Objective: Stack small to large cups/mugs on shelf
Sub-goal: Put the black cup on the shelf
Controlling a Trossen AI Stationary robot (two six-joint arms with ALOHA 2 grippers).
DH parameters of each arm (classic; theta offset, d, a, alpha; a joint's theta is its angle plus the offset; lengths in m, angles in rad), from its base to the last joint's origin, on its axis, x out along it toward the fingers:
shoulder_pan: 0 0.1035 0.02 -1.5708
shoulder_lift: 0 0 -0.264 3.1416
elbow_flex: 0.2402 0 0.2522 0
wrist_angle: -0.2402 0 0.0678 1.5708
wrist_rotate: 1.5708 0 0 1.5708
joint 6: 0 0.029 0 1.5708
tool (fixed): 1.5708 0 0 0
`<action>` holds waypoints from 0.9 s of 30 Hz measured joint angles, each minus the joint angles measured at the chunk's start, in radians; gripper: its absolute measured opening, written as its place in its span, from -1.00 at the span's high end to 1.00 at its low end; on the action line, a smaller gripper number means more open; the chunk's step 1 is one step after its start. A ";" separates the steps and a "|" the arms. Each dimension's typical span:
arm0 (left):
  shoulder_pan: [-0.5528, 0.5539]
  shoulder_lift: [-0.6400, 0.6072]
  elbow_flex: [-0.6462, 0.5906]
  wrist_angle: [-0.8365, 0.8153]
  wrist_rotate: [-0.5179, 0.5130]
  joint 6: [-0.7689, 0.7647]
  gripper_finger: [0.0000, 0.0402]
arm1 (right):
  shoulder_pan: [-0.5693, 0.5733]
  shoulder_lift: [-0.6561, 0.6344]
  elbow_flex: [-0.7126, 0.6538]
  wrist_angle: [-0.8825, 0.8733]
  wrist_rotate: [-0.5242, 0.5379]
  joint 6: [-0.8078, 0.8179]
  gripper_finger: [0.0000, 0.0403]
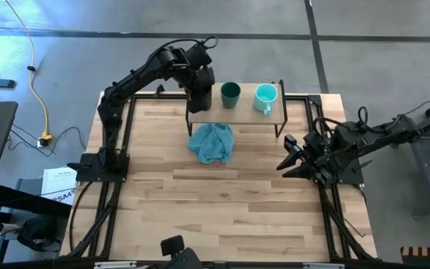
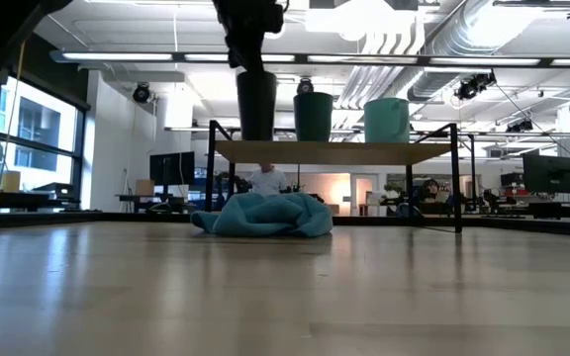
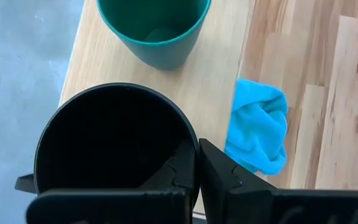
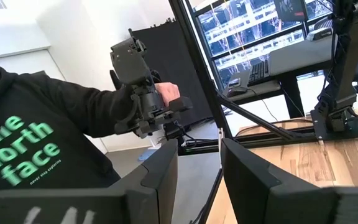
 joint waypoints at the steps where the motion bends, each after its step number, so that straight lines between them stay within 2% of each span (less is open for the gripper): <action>1: 0.000 0.003 0.000 0.007 0.000 0.003 1.00 | 0.000 0.000 0.000 0.000 0.000 0.002 0.45; 27: 0.000 0.011 0.001 -0.009 -0.011 0.007 1.00 | 0.000 0.000 0.000 0.000 0.000 0.005 0.45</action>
